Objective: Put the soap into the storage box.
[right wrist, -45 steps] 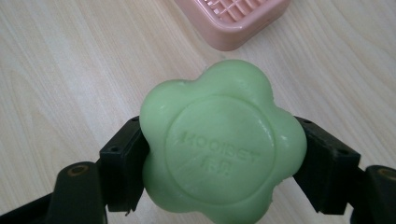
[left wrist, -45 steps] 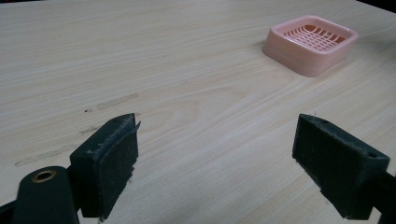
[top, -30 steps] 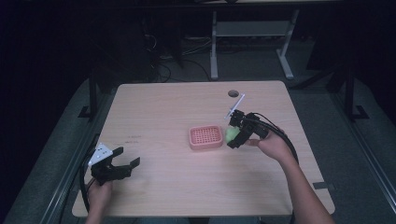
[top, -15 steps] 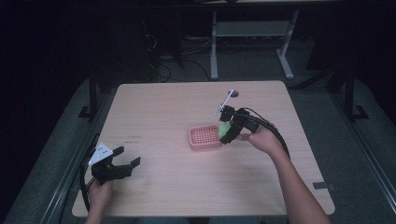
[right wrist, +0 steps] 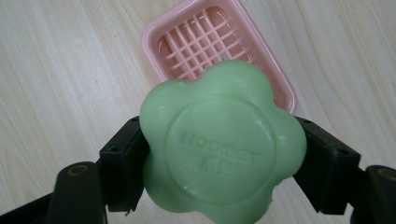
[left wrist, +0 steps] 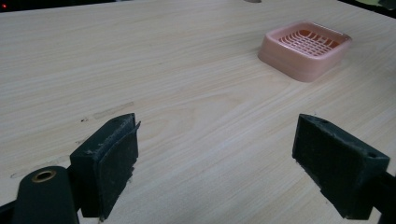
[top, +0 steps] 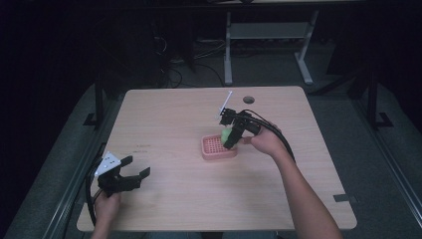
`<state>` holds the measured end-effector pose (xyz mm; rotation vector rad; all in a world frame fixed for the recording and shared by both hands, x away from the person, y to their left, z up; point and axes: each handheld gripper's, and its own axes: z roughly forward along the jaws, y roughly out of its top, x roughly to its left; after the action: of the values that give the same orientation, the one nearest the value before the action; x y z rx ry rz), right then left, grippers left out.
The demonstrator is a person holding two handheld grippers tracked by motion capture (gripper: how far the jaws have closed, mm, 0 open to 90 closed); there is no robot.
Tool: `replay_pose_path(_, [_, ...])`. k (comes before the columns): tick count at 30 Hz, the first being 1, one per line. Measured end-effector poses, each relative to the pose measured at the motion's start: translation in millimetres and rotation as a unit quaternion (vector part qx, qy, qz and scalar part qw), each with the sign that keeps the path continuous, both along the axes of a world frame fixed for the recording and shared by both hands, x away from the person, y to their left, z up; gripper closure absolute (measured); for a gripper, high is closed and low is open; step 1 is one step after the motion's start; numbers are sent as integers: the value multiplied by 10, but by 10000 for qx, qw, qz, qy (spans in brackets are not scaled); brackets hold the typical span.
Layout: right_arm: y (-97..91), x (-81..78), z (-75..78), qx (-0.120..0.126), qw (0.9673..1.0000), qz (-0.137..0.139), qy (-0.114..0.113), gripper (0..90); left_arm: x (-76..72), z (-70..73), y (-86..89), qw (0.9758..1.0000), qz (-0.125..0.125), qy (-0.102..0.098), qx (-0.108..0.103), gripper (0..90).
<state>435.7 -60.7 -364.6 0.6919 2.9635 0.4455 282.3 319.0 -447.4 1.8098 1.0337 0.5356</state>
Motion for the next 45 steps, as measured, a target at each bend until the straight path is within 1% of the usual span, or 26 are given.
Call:
replay_pose_path(3, [74, 46, -19, -82, 9999, 58, 99, 264, 0, -2, -2, 10000, 5, -14, 18, 141])
replay_pose_path(4, [92, 61, -28, -120, 9999, 64, 86, 265, 0, -2, -3, 10000, 6, -13, 15, 140])
replay_pose_path(7, [132, 100, -58, -115, 9998, 23, 177, 265, -1, -1, -3, 10000, -7, -20, -1, 141])
replay_pose_path(9, [167, 115, -84, -200, 9996, 31, 185, 265, 0, -2, -4, 10000, -2, -20, 5, 141])
replay_pose_path(11, [201, 133, -106, -226, 9995, 56, 201, 265, 3, -2, -5, 10000, 1, -4, 12, 141])
replay_pose_path(13, [238, 152, -128, -202, 9994, 54, 277, 265, 3, 1, -2, 10000, 1, -16, 43, 141])
replay_pose_path(15, [274, 180, -168, -273, 9991, 73, 304, 265, 2, 3, -2, 10000, 1, -16, 41, 141])
replay_pose_path(19, [318, 236, -251, -342, 9986, -11, 392, 264, -3, 3, -6, 10000, 5, -27, 11, 140])
replay_pose_path(27, [385, 299, -406, -341, 9978, -159, 540, 263, 3, 6, -7, 10000, -11, -28, 22, 141])
replay_pose_path(29, [414, 301, -435, -393, 9978, -143, 506, 263, 4, 6, -3, 10000, -18, -17, 25, 141])
replay_pose_path(32, [454, 302, -471, -433, 9977, -101, 513, 263, 2, 6, -4, 10000, 6, -15, 5, 141])
replay_pose_path(36, [475, 316, -470, -414, 9978, -172, 487, 262, 3, 5, -12, 10000, 3, -26, -8, 141])
replay_pose_path(37, [474, 322, -468, -396, 9977, -184, 520, 262, 3, 5, -10, 10000, 0, -27, -4, 141])
replay_pose_path(42, [460, 340, -497, -459, 9969, -239, 590, 260, 3, 5, -7, 10000, 26, -22, -19, 141])
replay_pose_path(45, [447, 348, -497, -447, 9969, -267, 588, 259, 2, 7, -3, 10000, 25, -23, -15, 140])
